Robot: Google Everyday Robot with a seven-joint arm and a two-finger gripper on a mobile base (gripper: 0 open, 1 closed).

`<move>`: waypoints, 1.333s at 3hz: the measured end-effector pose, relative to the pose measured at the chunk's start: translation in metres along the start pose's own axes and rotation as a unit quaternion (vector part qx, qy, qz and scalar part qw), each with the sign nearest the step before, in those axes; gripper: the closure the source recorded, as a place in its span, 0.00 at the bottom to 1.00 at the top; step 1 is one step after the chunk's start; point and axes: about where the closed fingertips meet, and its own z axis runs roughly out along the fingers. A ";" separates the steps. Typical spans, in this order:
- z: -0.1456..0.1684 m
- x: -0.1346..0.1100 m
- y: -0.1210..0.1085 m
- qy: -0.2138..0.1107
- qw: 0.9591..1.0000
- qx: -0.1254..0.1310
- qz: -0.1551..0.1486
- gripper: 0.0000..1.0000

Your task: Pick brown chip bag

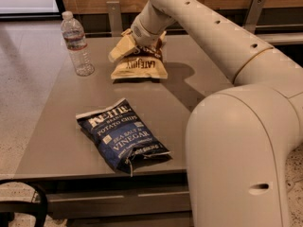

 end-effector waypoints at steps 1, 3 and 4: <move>-0.006 0.027 -0.019 0.023 0.999 0.030 0.034 0.00; 0.002 0.033 -0.017 0.032 0.998 0.029 0.038 0.46; 0.000 0.031 -0.017 0.032 0.998 0.029 0.038 0.70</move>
Offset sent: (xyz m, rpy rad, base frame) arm -0.0043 -0.0290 -0.0118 -0.0436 0.0287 -0.0819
